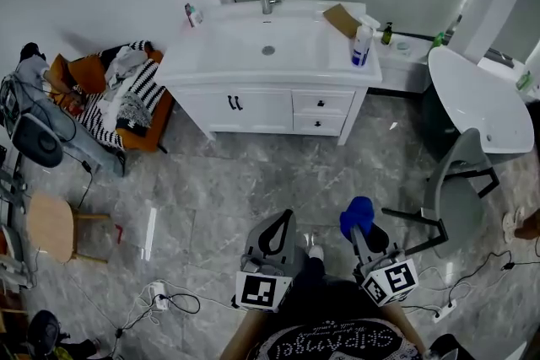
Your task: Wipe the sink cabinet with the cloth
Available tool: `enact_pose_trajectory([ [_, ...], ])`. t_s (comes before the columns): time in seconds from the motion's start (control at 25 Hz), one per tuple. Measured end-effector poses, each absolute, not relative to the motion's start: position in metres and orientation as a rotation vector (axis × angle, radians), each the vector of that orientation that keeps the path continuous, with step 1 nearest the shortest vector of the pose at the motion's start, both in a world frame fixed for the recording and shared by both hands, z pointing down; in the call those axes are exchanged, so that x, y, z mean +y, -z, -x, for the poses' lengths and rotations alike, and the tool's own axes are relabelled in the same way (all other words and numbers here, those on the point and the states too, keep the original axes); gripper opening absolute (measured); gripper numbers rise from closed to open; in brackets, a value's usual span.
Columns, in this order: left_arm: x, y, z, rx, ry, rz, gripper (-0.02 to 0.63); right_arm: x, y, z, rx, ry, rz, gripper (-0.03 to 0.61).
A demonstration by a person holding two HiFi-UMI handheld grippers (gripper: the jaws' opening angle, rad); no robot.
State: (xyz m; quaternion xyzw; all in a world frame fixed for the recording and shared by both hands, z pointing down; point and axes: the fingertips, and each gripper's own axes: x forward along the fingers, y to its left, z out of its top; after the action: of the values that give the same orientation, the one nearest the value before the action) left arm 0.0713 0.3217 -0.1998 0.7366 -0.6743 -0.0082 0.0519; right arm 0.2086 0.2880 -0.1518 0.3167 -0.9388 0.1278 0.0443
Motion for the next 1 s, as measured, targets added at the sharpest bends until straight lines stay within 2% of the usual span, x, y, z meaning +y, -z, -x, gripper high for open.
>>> enact_pose_trajectory([
  [0.68, 0.225, 0.198, 0.045, -1.933, -0.037, -2.304, 0.006, 0.196, 0.143, -0.108, -2.756, -0.418, -1.119, 0.058],
  [1.0, 0.201, 0.189, 0.081, -1.888, -0.135, -2.318, 0.006, 0.17, 0.133, -0.093, -2.697, -0.501, -1.264, 0.058],
])
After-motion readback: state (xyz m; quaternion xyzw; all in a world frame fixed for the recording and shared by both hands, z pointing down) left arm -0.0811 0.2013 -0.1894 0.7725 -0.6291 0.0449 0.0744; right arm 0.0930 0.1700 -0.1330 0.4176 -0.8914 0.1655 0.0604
